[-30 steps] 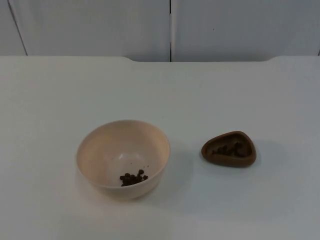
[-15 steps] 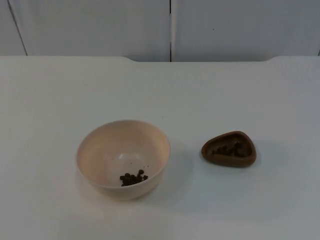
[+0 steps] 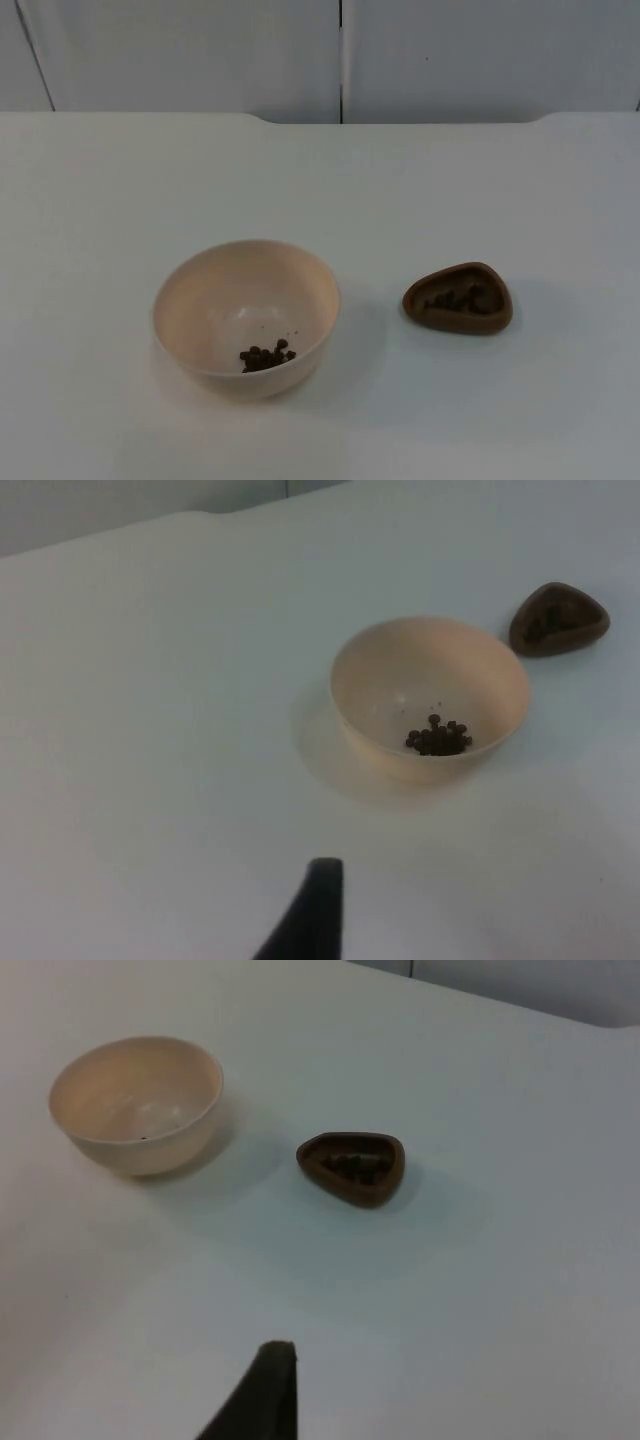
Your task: Pick up the bowl with the left hand and pour the coffee beans from the cup into the bowl with the right hand.
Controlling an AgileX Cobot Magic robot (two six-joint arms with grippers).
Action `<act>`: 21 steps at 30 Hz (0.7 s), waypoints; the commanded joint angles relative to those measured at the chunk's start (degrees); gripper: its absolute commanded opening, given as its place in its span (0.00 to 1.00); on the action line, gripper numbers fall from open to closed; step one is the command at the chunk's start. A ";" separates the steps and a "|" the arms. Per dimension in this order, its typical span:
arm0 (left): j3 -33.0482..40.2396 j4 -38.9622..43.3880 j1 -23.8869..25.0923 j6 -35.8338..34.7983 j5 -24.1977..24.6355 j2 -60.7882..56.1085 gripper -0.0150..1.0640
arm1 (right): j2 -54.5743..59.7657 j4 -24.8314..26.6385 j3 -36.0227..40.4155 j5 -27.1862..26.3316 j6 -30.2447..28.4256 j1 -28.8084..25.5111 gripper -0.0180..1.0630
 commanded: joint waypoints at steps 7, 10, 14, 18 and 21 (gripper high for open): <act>0.23 -0.42 -0.28 0.17 -0.75 -0.18 0.99 | -0.11 0.10 0.04 -0.41 0.15 -0.06 0.99; 0.23 -0.42 -0.28 0.17 -0.75 -0.18 0.99 | -0.11 0.10 0.04 -0.41 0.15 -0.06 0.99; 0.23 -0.42 -0.28 0.17 -0.75 -0.18 0.99 | -0.11 0.10 0.04 -0.41 0.15 -0.06 0.99; 0.23 -0.42 -0.28 0.17 -0.75 -0.18 0.99 | -0.11 0.10 0.04 -0.41 0.15 -0.06 0.99; 0.23 -0.42 -0.28 0.17 -0.75 -0.18 0.99 | -0.11 0.21 0.04 -0.41 0.15 -0.06 0.99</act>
